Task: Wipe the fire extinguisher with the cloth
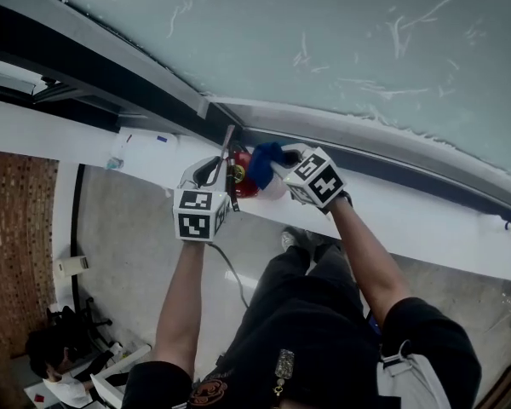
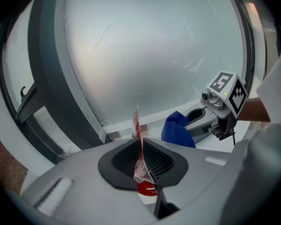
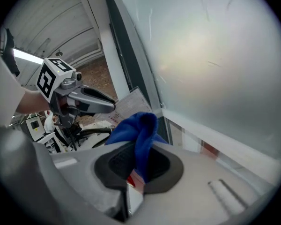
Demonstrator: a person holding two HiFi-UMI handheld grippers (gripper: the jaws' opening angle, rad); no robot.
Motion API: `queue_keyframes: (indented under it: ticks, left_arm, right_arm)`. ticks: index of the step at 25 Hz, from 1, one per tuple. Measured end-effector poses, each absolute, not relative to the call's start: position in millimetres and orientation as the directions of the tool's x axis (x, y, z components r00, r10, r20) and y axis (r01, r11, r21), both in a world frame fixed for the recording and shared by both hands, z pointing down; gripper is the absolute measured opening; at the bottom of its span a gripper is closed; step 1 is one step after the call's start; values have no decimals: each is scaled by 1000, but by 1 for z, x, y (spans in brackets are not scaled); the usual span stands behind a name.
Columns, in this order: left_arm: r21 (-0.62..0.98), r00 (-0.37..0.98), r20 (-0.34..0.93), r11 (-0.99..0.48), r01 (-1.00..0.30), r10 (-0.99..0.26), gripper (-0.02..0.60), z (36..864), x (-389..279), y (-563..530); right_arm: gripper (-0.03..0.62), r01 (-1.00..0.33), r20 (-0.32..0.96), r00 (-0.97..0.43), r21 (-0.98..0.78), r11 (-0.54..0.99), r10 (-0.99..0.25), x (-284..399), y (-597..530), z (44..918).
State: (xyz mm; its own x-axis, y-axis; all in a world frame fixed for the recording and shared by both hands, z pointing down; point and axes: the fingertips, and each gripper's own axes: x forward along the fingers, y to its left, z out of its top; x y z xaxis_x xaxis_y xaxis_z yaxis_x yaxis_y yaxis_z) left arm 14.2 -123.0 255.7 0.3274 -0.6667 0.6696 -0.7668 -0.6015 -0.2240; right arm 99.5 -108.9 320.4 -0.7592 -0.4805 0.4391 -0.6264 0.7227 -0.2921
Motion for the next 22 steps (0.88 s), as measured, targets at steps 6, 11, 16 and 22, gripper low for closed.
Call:
queue_keyframes:
  ticks: [6, 11, 16, 22]
  left_arm:
    - [-98, 363, 616, -526, -845, -699, 34, 248, -8, -118]
    - [-43, 395, 584, -513, -857, -709, 35, 245, -14, -113]
    - [-29, 404, 581, -514, -857, -706, 53, 243, -19, -108]
    - [-23, 401, 589, -511, -859, -701, 63, 242, -24, -106]
  right_arm:
    - [23, -475, 342, -857, -232, 849, -386, 33, -115, 281]
    - [23, -373, 371, -884, -191, 908, -285, -7, -117, 283]
    - [23, -381, 355, -888, -207, 901, -294, -21, -137, 285]
    - [23, -431, 314, -881, -216, 876, -355, -33, -180, 269]
